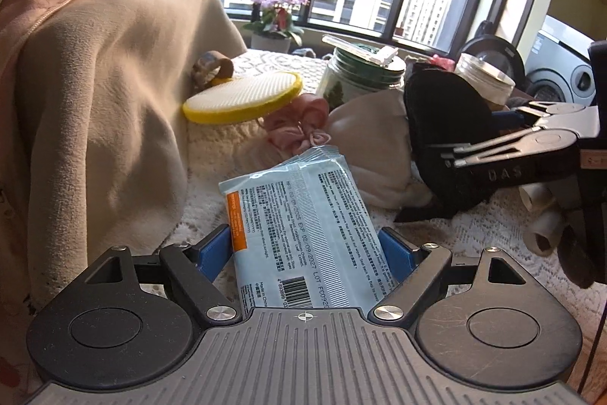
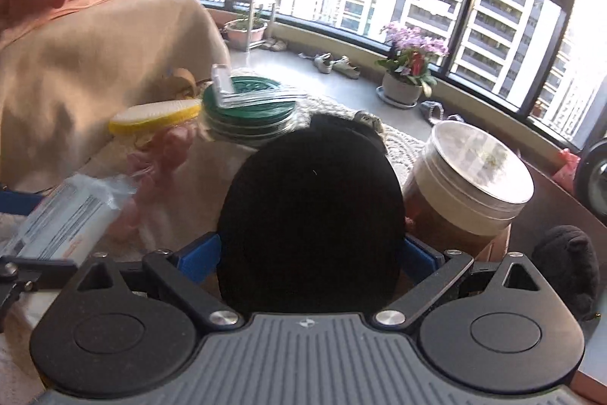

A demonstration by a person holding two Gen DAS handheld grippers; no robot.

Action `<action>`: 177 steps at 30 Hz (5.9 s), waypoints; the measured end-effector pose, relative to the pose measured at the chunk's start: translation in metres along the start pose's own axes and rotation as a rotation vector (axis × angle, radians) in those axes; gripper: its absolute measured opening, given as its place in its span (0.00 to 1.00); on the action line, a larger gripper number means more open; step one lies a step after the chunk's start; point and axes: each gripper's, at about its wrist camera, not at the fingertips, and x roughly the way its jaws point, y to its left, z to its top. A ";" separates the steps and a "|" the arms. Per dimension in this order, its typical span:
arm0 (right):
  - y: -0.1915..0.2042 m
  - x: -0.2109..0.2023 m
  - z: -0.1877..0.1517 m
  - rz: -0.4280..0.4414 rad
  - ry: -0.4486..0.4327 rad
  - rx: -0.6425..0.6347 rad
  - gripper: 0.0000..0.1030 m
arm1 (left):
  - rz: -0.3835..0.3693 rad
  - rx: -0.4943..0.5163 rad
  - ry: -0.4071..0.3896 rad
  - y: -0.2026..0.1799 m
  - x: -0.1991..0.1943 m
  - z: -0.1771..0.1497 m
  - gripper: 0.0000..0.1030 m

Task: Organize soft objects
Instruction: 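Grasp the black round pouch with the right tool while the left tool holds the packet, then drop the packet into the pink box with the left tool while the right tool carries the pouch, then lower the black pouch into the pink box and open the right tool, then reach both tools toward the yellow round pad by the blanket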

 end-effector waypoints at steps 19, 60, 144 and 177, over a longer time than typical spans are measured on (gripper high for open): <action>-0.025 -0.028 0.002 0.077 0.038 0.079 0.13 | -0.015 -0.006 -0.018 -0.005 -0.004 -0.001 0.85; -0.097 -0.215 -0.061 0.116 -0.131 0.289 0.08 | -0.265 0.247 0.048 -0.122 -0.046 -0.006 0.85; 0.092 0.095 0.202 0.206 0.253 -0.016 0.39 | -0.037 -0.138 -0.173 0.033 0.035 0.002 0.73; 0.135 0.090 0.147 0.236 0.427 -0.190 0.06 | -0.145 -0.396 -0.282 0.070 -0.015 -0.006 0.72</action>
